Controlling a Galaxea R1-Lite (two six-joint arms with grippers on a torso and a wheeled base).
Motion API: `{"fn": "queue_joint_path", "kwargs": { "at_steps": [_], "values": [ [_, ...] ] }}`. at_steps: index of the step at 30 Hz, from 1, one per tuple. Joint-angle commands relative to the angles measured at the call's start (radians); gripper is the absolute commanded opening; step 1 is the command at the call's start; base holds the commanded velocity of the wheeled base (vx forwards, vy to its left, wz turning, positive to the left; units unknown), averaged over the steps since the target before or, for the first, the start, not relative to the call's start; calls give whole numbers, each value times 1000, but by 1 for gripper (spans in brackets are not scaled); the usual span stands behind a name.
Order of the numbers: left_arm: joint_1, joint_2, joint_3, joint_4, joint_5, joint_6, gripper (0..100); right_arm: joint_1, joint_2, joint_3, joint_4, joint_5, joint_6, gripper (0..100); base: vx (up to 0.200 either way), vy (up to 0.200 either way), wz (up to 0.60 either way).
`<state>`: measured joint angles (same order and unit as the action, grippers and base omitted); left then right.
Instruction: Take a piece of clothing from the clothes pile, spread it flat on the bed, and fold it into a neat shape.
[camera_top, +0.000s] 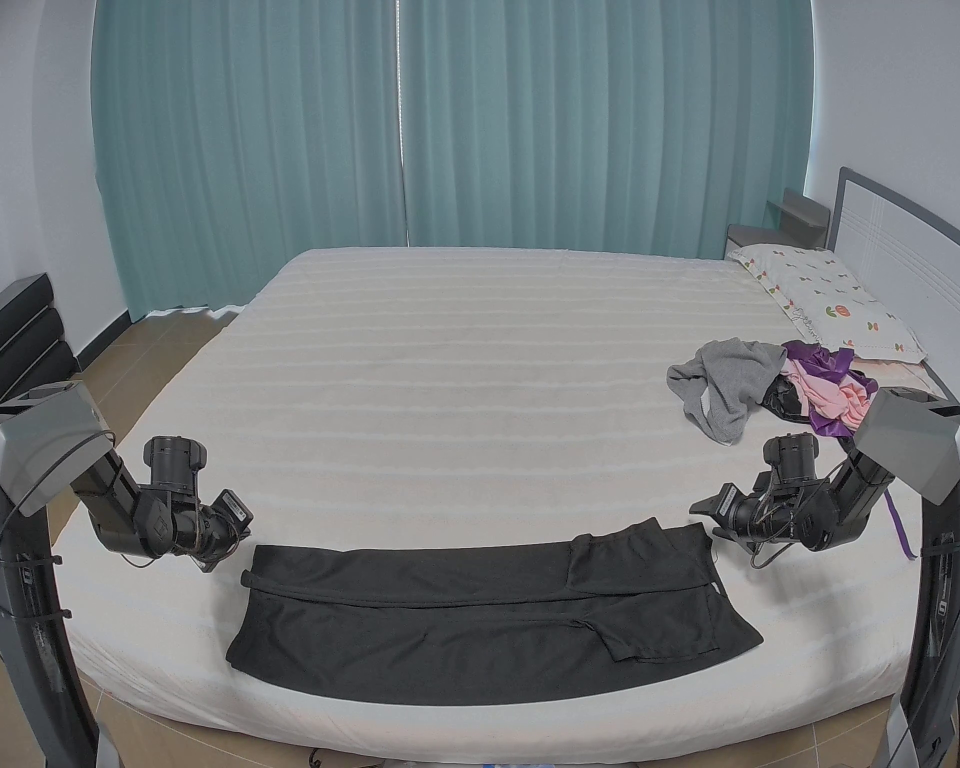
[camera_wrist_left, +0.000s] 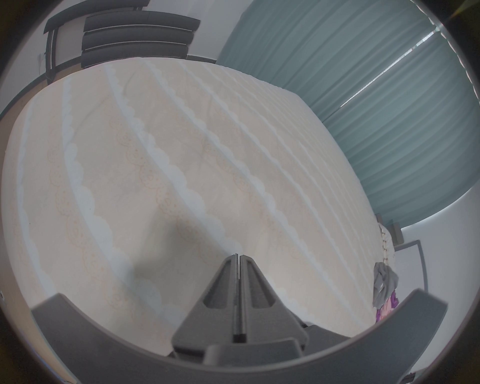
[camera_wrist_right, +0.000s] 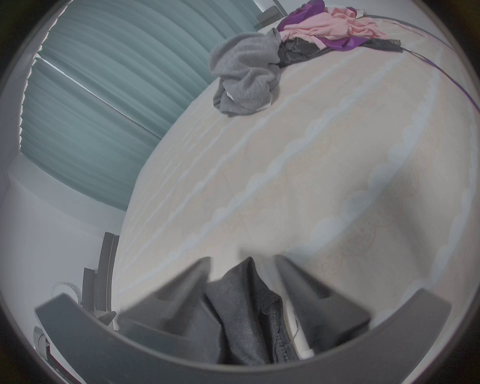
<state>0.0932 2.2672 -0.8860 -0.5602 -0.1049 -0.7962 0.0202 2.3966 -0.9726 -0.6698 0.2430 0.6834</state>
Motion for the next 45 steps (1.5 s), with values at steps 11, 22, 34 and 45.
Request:
{"fn": "queue_joint_path", "kwargs": {
  "at_steps": [11,22,34,45],
  "values": [
    [8,-161,145,0,-110,-37,0,-5,-246,187,-17,9,25,100,-36,0,0],
    [13,-209,279,-6,-191,-29,0,-2,-274,314,-50,29,70,100,-127,0,0],
    [126,-163,354,-158,-407,255,0,6,-261,339,-76,50,76,100,0,0,0],
    [138,-112,351,-159,-486,442,100,9,-261,344,-76,71,74,100,0,0,0]
  ]
}}
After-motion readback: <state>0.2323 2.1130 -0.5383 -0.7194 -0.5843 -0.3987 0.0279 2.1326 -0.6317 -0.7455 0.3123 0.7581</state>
